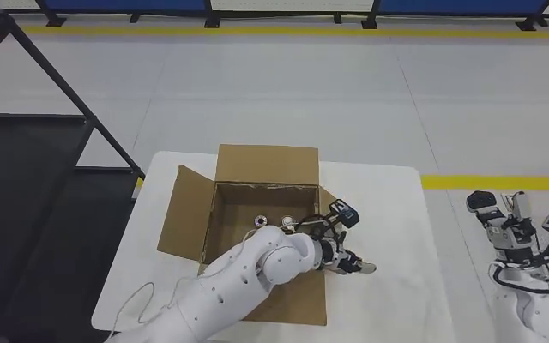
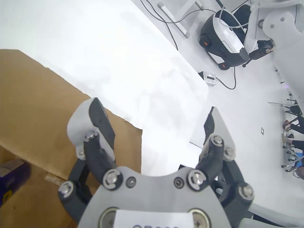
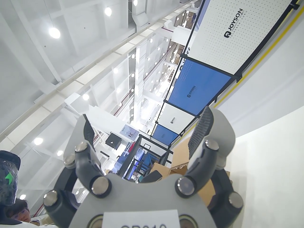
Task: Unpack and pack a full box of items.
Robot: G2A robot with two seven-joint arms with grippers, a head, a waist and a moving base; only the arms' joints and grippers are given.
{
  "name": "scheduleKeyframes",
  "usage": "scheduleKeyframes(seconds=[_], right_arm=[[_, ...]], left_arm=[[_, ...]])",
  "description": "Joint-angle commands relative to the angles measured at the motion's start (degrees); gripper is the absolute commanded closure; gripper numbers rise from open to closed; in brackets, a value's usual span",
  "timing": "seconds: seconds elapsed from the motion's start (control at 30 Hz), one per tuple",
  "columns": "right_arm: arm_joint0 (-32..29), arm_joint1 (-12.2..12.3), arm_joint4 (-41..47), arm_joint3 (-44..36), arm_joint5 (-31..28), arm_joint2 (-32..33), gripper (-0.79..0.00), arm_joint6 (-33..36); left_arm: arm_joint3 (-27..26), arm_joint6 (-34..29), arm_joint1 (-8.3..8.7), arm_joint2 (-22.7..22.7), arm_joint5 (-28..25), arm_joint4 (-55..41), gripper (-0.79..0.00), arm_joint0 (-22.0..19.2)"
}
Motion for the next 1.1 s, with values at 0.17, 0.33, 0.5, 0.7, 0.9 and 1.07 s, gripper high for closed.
scheduleKeyframes(seconds=[0.17,0.33,0.5,0.7,0.9,1.07], right_arm=[[0.1,0.2,-0.3,-1.0,0.1,-1.1,-0.785,-0.9],[1.3,0.3,-2.0,-1.8,1.0,-3.1,-0.785,-0.7],[2.8,0.4,-4.2,-4.0,2.0,-5.2,-0.785,-1.2],[5.0,0.7,-9.8,-7.7,4.1,-8.7,-0.785,-0.1],[8.1,0.8,-21.2,-11.3,7.0,-15.9,-0.785,2.3],[11.5,0.2,-33.2,-13.1,10.9,-26.3,-0.785,2.2]], left_arm=[[-1.2,1.3,-0.67,-1.6,-0.9,0.5,-0.785,-0.6],[-9.9,1.9,2.36,-9.8,-1.6,2.9,-0.785,3.6],[-26.8,0.0,7.34,-24.3,-2.0,7.1,-0.785,16.2],[-43.4,-0.2,11.04,-43.5,-4.0,4.5,-0.785,32.3],[-53.1,5.4,12.66,-61.4,-5.5,0.5,-0.785,47.2],[-55.9,11.5,12.98,-74.5,-7.7,-3.9,-0.785,59.0]])
